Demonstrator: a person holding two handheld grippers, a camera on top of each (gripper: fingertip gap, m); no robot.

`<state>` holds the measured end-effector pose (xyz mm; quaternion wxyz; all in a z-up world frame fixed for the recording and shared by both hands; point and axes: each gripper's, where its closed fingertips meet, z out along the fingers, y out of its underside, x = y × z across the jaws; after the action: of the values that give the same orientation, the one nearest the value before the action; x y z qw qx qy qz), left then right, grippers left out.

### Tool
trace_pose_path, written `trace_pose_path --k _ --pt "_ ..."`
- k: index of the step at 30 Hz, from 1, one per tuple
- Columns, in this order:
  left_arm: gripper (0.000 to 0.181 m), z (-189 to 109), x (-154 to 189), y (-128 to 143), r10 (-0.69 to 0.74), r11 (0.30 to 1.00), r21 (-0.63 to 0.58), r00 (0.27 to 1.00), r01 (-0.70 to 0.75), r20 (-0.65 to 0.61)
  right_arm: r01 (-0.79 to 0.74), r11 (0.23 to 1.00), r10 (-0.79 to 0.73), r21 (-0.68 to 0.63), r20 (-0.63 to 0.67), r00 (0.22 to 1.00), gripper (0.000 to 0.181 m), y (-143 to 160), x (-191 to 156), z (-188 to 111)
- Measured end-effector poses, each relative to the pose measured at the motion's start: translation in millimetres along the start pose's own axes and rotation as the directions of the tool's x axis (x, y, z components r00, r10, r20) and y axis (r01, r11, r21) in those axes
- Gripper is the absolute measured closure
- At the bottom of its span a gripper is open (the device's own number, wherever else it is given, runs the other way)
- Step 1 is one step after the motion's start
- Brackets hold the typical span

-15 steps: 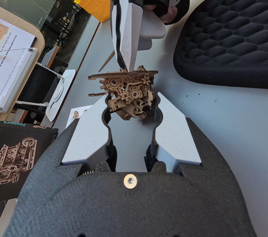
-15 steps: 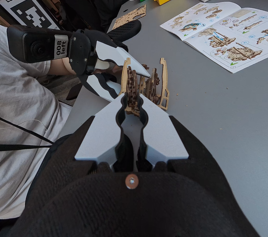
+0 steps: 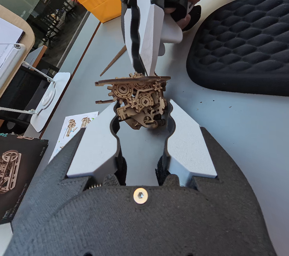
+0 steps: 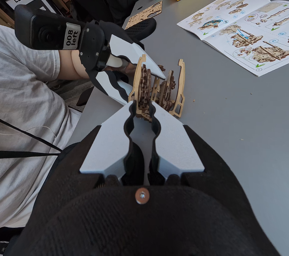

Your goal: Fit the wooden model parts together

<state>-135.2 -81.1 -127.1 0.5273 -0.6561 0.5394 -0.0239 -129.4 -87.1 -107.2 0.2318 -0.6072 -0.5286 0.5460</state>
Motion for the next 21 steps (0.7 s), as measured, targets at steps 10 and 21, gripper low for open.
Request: trace_pose_path --k 10,21 --pt "0.125 -2 3 -1 -0.046 0.999 0.018 0.997 0.048 -0.054 0.004 0.999 -0.004 -0.043 -0.002 1.000 0.172 5 -1 4" --pt "0.127 -1 1 -1 -0.054 0.998 0.036 0.996 0.057 -0.072 0.020 0.997 -0.023 -0.078 -0.043 0.999 0.166 8 5 4"
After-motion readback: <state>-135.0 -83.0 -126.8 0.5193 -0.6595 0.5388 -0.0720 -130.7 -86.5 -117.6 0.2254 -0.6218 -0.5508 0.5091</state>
